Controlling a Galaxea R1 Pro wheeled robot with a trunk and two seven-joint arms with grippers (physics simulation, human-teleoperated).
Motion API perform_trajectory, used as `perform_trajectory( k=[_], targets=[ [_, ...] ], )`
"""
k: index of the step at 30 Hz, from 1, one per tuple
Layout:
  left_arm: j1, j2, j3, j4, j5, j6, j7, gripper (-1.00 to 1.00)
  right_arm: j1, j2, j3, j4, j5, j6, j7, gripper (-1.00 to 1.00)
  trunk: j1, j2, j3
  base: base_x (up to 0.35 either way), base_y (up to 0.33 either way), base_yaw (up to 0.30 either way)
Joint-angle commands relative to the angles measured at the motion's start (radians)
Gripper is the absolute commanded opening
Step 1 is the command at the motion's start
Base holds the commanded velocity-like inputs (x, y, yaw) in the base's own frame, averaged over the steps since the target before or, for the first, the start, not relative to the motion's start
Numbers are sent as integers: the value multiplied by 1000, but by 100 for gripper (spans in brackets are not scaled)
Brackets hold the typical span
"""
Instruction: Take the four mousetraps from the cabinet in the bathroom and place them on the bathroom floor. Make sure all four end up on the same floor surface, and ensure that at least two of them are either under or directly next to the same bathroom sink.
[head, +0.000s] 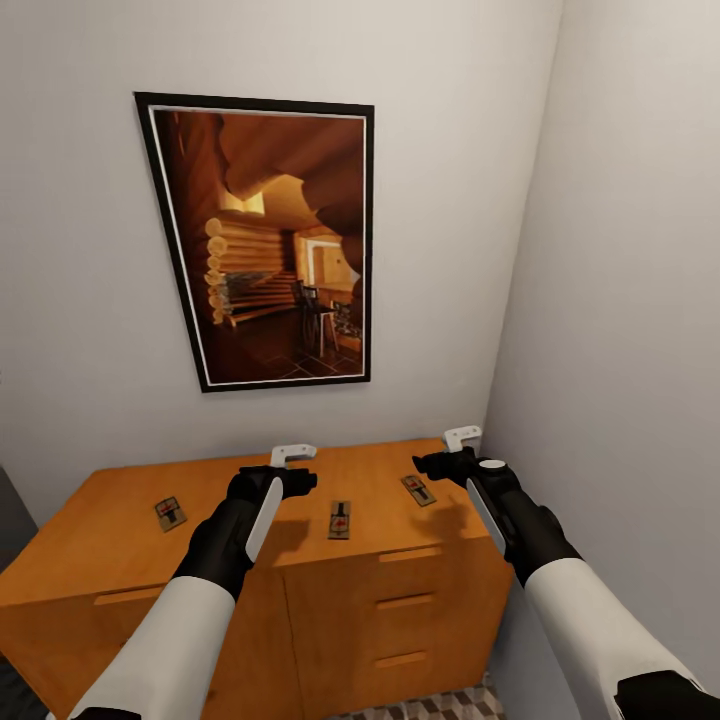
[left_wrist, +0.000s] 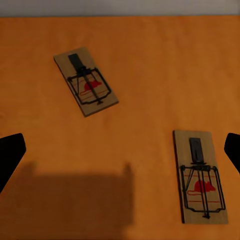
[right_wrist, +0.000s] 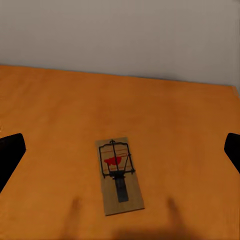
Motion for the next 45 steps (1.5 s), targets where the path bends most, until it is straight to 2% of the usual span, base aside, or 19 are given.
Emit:
perform_trajectory(
  k=[1, 5, 10, 16, 22, 27, 29, 33, 45],
  targets=[
    [-1, 0, -1, -1, 9, 4, 8, 100, -1, 0, 0, -1, 1, 6, 2, 100, 0, -2, -2, 0, 57, 0],
    [-1, 0, -1, -1, 9, 4, 8, 100, -1, 0, -1, 0, 2, 24, -2, 100, 0, -2, -2, 0, 31, 0],
    [-1, 0, -1, -1, 9, 3, 8, 100, -1, 0, -1, 1, 8, 99, -9, 100, 0, -2, -2, 0, 10, 0],
    [-1, 0, -2, -1, 10, -19, 7, 100, -19, -4, -3, 4, 21, 132, -11, 100, 0, -2, -2, 0, 2, 0],
    [-1, 0, -2, -1, 10, -35, 7, 100, -77, -5, -4, 80, 32, 144, -13, 100, 0, -2, -2, 0, 0, 0],
    [-1, 0, -3, -1, 10, -39, 6, 100, -154, -10, -5, 192, 35, 148, -23, 100, 0, -2, -2, 0, 0, 0],
    [-1, 0, -3, -1, 11, -40, 6, 100, -190, -24, -6, 249, 35, 148, -38, 100, 0, -2, -2, 0, 0, 0],
    [-1, 0, -4, -1, 11, -40, 6, 100, -227, -47, -7, 312, 35, 147, -49, 100, 0, -2, -2, 0, 0, 0],
    [-1, 0, -4, -1, 11, -47, 6, 100, -245, -49, -3, 345, 37, 143, -46, 100, 0, -2, -2, 0, 0, 0]
  ],
)
